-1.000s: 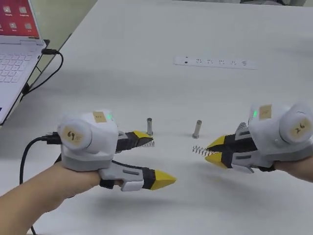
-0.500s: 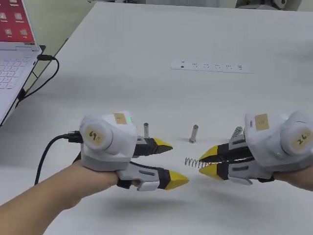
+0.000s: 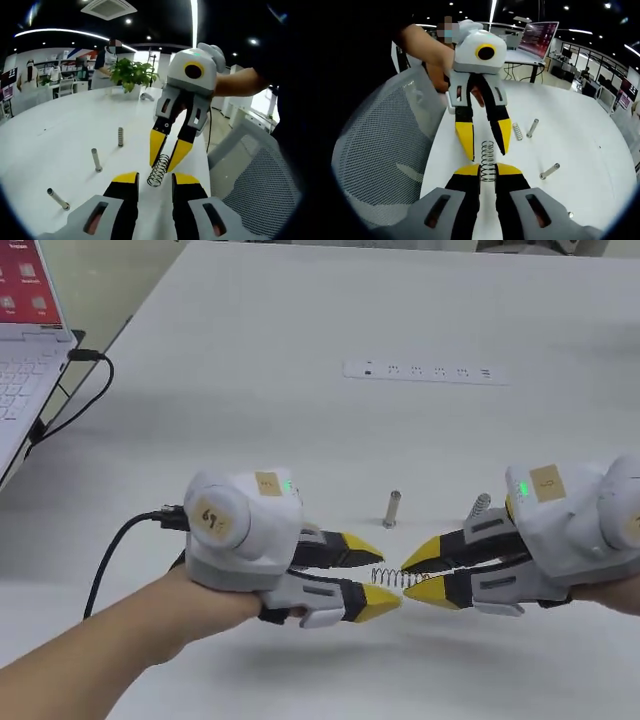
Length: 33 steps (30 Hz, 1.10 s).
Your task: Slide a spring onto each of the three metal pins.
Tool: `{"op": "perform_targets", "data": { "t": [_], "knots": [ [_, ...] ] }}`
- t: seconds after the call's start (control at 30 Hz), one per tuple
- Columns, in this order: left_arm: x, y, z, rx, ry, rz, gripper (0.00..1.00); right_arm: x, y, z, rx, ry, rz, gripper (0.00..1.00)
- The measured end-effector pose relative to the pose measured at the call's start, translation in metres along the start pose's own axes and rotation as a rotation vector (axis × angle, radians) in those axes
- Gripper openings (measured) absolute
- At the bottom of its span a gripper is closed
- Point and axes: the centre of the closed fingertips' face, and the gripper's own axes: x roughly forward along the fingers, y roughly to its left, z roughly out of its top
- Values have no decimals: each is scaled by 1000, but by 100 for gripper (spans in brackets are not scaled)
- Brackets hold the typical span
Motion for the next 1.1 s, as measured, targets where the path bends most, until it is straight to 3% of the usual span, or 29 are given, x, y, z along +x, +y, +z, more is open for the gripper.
{"op": "perform_targets", "data": {
  "t": [0.17,0.5,0.63,0.73,1.1],
  "knots": [
    [1,-1,1,11,0,-11,6,0,4,5,-4,-7,5,8],
    [-1,-6,1,82,-1,-18,4,0,7,7,-1,-11,3,8],
    [-1,-11,1,91,2,-38,2,0,9,2,18,3,4,8],
    [-1,-11,1,90,1,-38,2,0,11,2,0,3,0,8],
    [-2,-12,2,82,-3,-46,2,-4,11,4,58,-7,-1,10]
  ]
}}
